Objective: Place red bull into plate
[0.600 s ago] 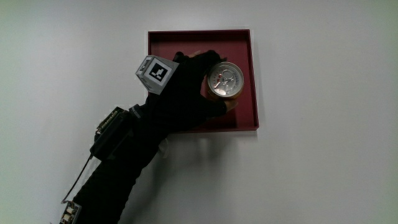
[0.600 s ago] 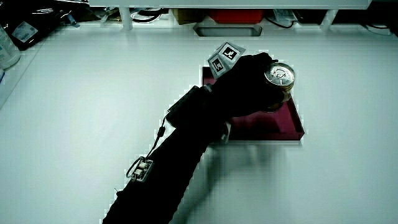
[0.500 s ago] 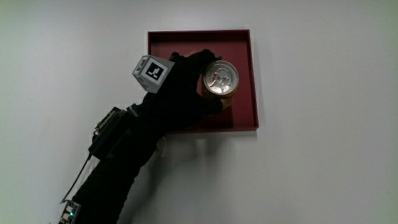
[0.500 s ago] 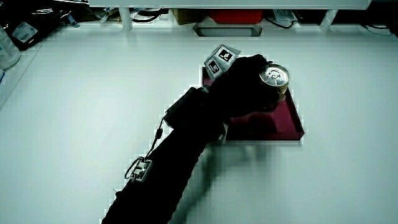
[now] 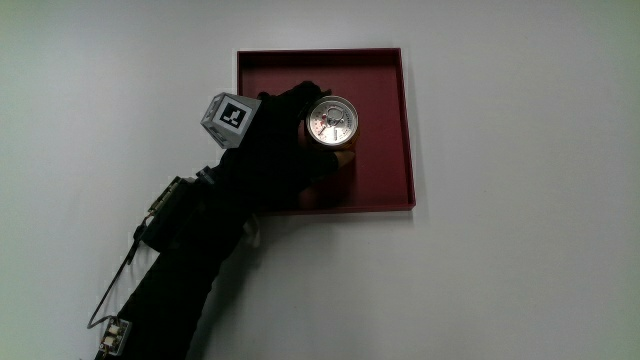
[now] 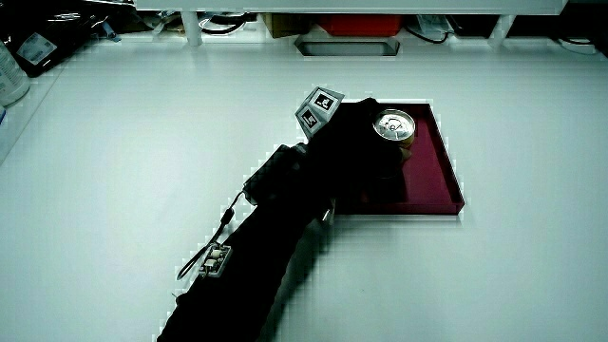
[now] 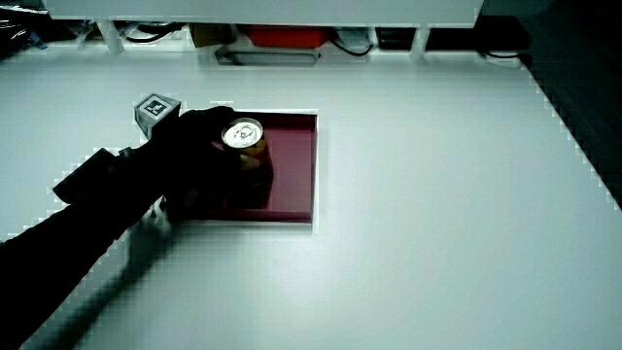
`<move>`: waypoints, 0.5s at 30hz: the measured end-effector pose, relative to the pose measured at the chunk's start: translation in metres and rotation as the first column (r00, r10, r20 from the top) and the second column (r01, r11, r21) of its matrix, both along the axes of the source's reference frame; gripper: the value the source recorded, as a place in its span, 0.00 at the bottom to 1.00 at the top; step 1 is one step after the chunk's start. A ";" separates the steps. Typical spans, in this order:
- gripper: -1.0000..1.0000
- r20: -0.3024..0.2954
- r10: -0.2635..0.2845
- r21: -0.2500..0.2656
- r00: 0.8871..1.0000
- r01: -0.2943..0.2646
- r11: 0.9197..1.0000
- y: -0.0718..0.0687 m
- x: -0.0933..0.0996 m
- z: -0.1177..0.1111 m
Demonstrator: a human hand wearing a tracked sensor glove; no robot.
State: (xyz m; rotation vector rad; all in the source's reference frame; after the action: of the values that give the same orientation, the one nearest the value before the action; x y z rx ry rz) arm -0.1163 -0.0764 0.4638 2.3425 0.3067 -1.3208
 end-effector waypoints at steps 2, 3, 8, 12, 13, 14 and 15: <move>0.50 -0.018 0.000 0.006 1.000 0.000 1.000 0.000 -0.001 0.005; 0.50 -0.015 -0.001 -0.011 1.000 0.001 1.000 0.000 -0.001 0.006; 0.50 -0.046 -0.019 -0.020 0.999 0.018 1.000 0.000 -0.005 0.012; 0.50 -0.024 -0.003 -0.048 1.000 0.002 0.999 -0.002 -0.002 0.011; 0.50 -0.027 0.001 -0.047 1.000 -0.002 0.999 -0.002 -0.002 0.012; 0.50 -0.023 0.000 -0.046 1.000 -0.001 0.999 -0.002 -0.003 0.013; 0.50 -0.033 -0.001 -0.048 0.999 -0.001 0.999 -0.002 -0.002 0.015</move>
State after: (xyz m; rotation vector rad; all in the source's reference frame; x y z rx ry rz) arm -0.1187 -0.0783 0.4784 2.2829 0.2822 -1.3536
